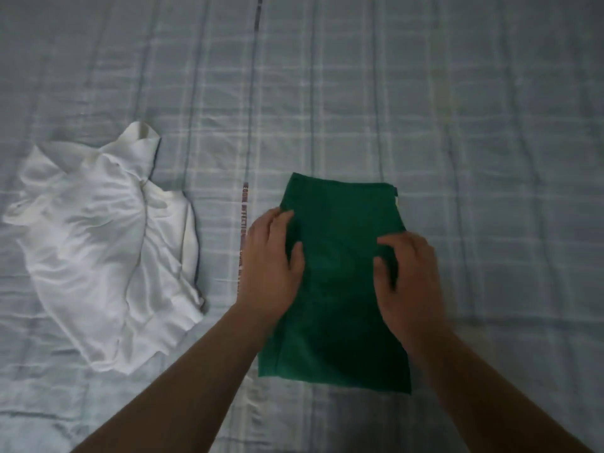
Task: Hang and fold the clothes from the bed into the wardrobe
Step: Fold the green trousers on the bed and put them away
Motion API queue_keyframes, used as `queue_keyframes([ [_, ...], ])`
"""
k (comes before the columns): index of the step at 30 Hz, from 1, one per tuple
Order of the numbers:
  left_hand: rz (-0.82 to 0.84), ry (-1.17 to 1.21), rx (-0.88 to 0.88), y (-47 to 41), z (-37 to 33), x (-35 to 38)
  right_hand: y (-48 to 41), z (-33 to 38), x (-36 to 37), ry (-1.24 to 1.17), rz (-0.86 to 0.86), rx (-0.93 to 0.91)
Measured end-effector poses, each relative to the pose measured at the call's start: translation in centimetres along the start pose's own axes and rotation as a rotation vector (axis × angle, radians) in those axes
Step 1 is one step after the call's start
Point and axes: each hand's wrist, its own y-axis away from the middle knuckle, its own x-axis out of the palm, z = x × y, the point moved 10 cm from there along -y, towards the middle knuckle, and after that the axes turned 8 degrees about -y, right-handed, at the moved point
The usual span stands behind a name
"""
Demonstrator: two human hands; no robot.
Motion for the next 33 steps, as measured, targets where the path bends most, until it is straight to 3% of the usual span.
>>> queue_keyframes([
  [7, 0.259, -0.25, 0.322, 14.3, -1.3, 2.4, 15.3, 1.7, 3.6, 0.218, 0.3, -0.189],
  [16, 0.536, -0.499, 0.386, 18.0, 3.4, 6.6, 18.4, -3.6, 6.0, 0.473, 0.471, -0.22],
  [22, 0.505, -0.572, 0.46, 17.8, 2.9, 6.0, 17.4, -3.0, 5.7, 0.51, 0.522, -0.245],
  [28, 0.477, -0.587, 0.537, 18.4, 1.3, 4.7, 17.6, -2.8, 4.9, 0.732, 0.584, -0.175],
  [33, 0.457, -0.617, 0.524, 19.5, 0.3, 2.3, 19.7, -0.4, 3.5, 0.801, 0.518, -0.215],
])
